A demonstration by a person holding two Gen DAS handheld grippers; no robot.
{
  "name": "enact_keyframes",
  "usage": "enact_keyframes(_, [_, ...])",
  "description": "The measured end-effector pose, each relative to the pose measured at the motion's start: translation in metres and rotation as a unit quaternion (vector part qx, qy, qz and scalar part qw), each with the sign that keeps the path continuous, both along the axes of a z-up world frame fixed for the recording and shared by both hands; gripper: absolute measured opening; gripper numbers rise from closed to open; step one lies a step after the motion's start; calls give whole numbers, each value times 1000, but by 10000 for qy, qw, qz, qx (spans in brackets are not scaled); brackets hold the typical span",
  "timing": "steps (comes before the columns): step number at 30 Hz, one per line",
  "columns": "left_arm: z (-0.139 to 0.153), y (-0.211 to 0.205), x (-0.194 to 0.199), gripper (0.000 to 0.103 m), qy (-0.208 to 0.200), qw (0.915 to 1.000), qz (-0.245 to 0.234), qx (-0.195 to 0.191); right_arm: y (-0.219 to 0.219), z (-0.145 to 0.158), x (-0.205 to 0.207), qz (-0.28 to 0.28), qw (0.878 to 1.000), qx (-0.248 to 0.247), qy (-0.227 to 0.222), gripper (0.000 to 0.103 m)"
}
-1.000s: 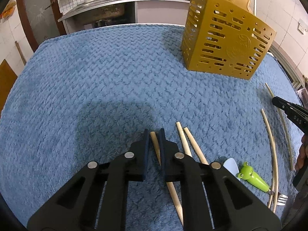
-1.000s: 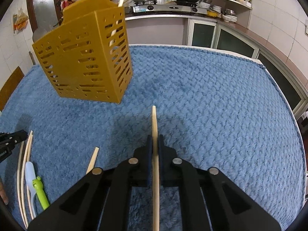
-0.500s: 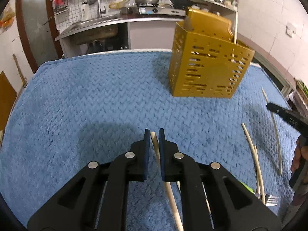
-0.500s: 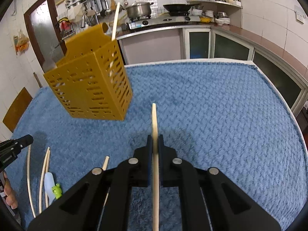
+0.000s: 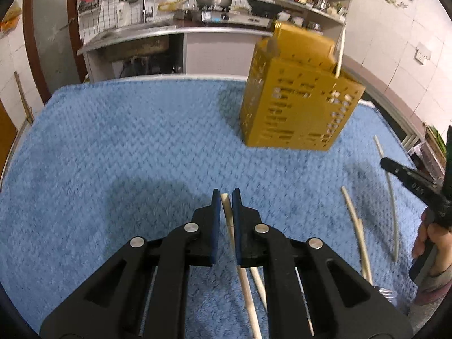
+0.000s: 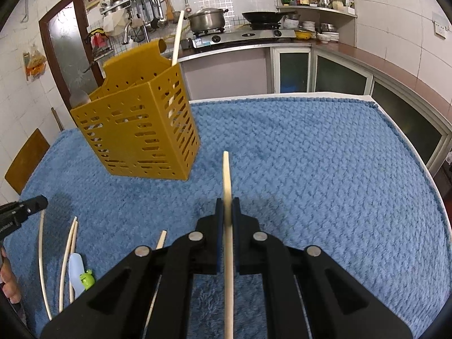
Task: Organize utensils
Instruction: 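Lift both held chopsticks and carry them toward the yellow caddy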
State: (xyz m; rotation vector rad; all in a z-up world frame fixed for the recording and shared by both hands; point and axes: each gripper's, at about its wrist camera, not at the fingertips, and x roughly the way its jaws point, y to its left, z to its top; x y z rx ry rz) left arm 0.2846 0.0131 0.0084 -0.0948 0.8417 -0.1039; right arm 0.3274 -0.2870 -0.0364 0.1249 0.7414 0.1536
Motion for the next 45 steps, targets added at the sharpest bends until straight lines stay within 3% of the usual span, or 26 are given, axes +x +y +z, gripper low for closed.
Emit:
enact_keyframes(10, [53,-4,-22,5,-775,9964,-316,-163,-1,26,-19,2,9989,179,-438,6])
enact_keyframes(19, [70,-5,-30,5,-958,9943,-437,-191,0,35,-26,6,9979,204,-619,6])
enact_keyframes(27, [31,12,8,5,-281,9993,-180,-141,4,23,-20,32,9987,154,-475,6])
enact_keyframes(37, [-47,31,51,6,588,9981,177,55,4,8,-10,-10,9995,91,-312,6])
enact_keyframes(45, [-58,31,52,7,741,9967,221,247,7,2,-7,-14,9997,44,-255,6])
